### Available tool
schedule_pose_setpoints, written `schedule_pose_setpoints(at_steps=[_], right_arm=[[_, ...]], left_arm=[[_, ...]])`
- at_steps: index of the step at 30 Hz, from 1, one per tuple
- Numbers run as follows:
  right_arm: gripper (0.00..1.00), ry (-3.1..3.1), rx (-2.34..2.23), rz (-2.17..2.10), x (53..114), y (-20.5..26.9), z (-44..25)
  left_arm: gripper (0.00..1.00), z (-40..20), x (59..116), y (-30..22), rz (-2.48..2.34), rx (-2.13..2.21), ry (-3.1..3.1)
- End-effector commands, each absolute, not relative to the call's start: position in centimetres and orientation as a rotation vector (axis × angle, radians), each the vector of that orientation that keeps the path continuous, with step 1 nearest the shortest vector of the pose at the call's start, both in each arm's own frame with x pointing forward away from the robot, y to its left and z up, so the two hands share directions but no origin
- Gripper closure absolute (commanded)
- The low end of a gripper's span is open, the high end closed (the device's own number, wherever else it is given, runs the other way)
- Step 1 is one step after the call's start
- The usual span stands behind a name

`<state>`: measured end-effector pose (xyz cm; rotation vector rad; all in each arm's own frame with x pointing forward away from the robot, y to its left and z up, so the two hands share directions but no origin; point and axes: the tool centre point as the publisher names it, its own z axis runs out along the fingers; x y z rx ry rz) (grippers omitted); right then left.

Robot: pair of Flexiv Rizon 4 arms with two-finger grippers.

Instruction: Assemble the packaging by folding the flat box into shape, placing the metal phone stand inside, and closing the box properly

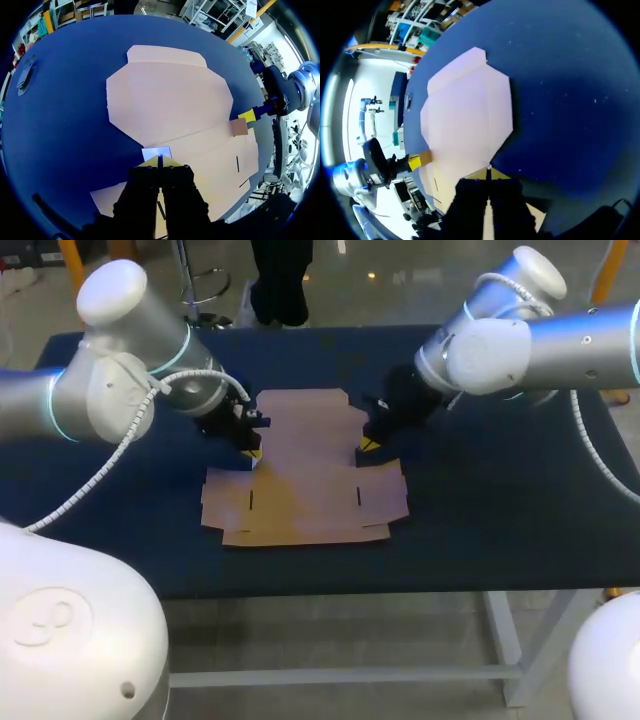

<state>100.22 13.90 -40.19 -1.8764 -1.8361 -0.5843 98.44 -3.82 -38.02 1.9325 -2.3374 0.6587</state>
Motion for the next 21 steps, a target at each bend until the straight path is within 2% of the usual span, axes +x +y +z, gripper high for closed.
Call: schedule_pose_setpoints(at_steps=[1,21], right_arm=[[1.0,-1.81,-1.816,-0.581,100.7,13.0,-39.9],[1.0,-1.813,-1.816,-0.572,99.2,9.7,-37.1]], left_arm=[[1.0,-37.0,97.8,-3.2,0.656,1.946,-2.337],[1.0,-33.6,95.8,-0.7,0.659,1.903,-2.317]])
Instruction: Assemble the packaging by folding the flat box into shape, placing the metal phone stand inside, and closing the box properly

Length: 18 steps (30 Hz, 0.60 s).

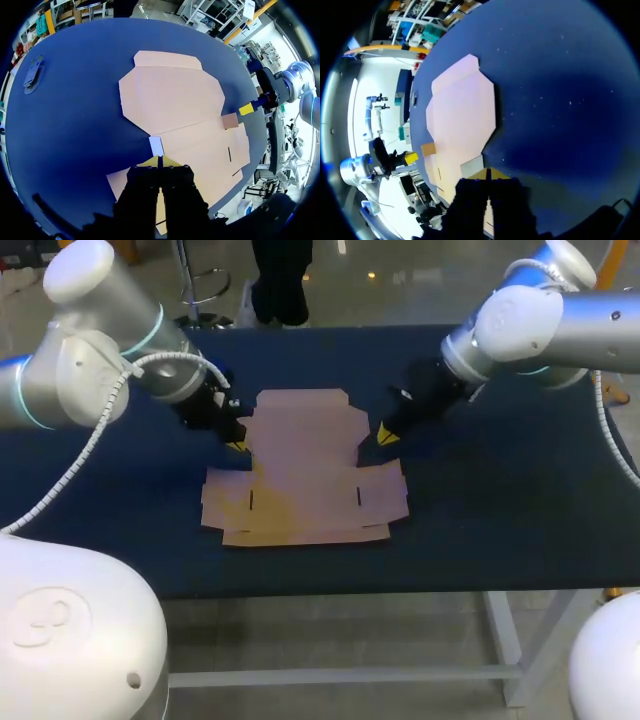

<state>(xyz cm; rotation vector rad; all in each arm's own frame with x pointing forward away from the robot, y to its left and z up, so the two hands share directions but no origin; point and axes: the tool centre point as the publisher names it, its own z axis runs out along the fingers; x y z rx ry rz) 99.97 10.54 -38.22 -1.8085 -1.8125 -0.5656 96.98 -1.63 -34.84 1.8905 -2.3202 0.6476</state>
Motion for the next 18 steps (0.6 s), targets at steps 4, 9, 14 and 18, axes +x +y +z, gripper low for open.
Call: schedule_pose_setpoints(at_steps=[4,9,14,18], right_arm=[[1.0,-1.814,-1.828,-0.572,98.4,8.9,-36.3],[1.0,-1.82,-1.858,-0.576,96.5,8.3,-35.6],[1.0,-1.819,-1.865,-0.57,94.5,7.9,-35.5],[1.0,-1.819,-1.881,-0.56,92.7,7.5,-35.6]], left_arm=[[1.0,-33.1,94.8,-0.1,0.672,1.92,-2.296],[1.0,-32.7,92.8,0.2,0.664,1.926,-2.262],[1.0,-32.7,90.9,0.2,0.651,1.933,-2.241],[1.0,-32.3,89.1,0.3,0.666,1.937,-2.225]])
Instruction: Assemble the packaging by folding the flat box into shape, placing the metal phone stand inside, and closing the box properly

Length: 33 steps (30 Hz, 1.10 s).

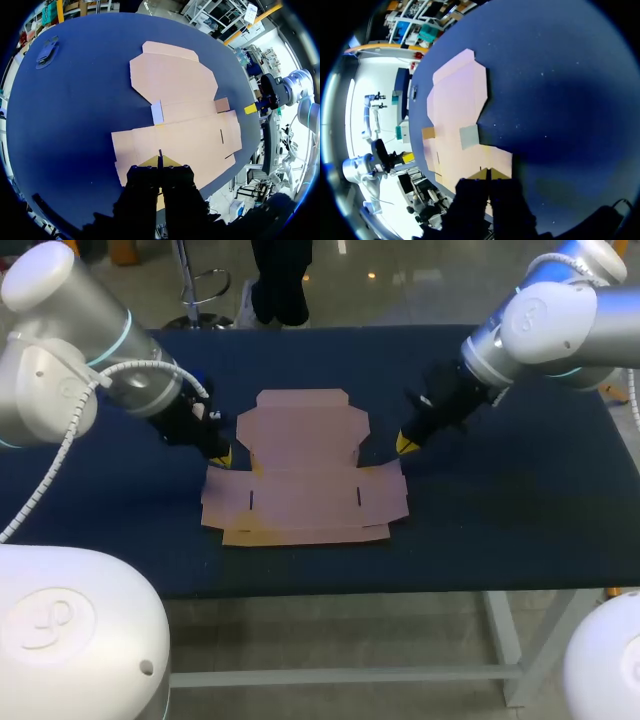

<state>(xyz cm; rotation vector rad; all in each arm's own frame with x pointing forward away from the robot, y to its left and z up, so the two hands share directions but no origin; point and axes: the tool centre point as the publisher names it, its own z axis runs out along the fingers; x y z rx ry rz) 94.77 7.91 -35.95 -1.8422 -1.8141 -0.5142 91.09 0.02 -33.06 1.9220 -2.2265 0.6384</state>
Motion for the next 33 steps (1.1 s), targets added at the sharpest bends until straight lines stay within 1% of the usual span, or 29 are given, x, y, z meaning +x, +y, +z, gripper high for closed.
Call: schedule_pose_setpoints(at_steps=[1,9,18,25,33], right_arm=[[1.0,-1.819,-1.882,-0.561,92.3,7.3,-35.5],[1.0,-1.829,-1.909,-0.597,88.6,6.0,-34.7],[1.0,-1.839,-1.915,-0.615,85.2,5.9,-34.6],[1.0,-1.829,-1.916,-0.622,82.7,5.9,-35.2],[1.0,-1.815,-1.917,-0.62,81.4,5.7,-36.0]], left_arm=[[1.0,-32.1,88.6,0.3,0.674,1.935,-2.221],[1.0,-31.7,85.5,0.0,0.694,1.934,-2.198],[1.0,-32.0,81.8,-0.2,0.72,1.921,-2.176],[1.0,-32.7,79.8,-0.3,0.719,1.914,-2.16],[1.0,-33.7,78.5,-0.4,0.718,1.891,-2.139]])
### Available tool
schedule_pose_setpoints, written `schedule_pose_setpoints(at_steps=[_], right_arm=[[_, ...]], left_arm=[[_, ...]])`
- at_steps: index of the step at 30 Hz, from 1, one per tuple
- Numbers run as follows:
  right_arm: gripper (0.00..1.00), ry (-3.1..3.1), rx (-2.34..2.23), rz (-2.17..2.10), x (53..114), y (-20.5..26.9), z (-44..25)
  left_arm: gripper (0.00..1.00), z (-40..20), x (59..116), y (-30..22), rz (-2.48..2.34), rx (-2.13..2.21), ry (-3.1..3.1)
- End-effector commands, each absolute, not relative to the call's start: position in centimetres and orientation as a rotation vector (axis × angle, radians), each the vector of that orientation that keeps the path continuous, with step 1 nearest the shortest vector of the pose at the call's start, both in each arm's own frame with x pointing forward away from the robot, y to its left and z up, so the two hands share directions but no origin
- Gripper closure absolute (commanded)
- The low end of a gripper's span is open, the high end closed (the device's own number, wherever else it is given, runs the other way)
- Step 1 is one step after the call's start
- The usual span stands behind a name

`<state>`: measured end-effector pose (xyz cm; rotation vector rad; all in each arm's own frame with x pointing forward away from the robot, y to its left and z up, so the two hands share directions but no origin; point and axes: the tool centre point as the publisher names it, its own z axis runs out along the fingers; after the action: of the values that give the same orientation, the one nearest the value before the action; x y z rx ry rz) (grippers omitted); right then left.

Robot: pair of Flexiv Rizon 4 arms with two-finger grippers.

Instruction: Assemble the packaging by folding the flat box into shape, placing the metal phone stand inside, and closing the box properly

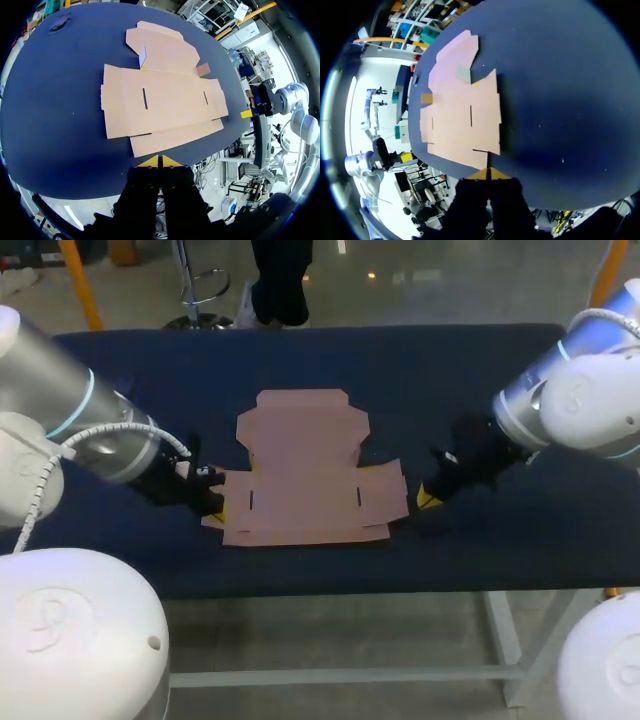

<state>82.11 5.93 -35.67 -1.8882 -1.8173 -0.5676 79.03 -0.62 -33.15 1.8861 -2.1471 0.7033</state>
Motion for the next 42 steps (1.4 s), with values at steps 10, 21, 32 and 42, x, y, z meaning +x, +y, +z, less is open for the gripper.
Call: schedule_pose_setpoints(at_steps=[10,21,32,42], right_arm=[[1.0,-1.79,-1.891,-0.6,81.1,6.0,-37.5],[1.0,-1.752,-1.879,-0.614,80.5,6.6,-39.2],[1.0,-1.738,-1.862,-0.592,81.0,8.2,-41.0],[1.0,-1.724,-1.868,-0.589,81.0,9.3,-42.0]], left_arm=[[1.0,-35.2,78.1,0.3,0.703,1.877,-2.08],[1.0,-36.4,77.5,1.1,0.632,1.82,-2.041],[1.0,-37.5,77.6,1.7,0.619,1.804,-2.008],[1.0,-38.1,77.8,1.9,0.598,1.8,-1.997]])
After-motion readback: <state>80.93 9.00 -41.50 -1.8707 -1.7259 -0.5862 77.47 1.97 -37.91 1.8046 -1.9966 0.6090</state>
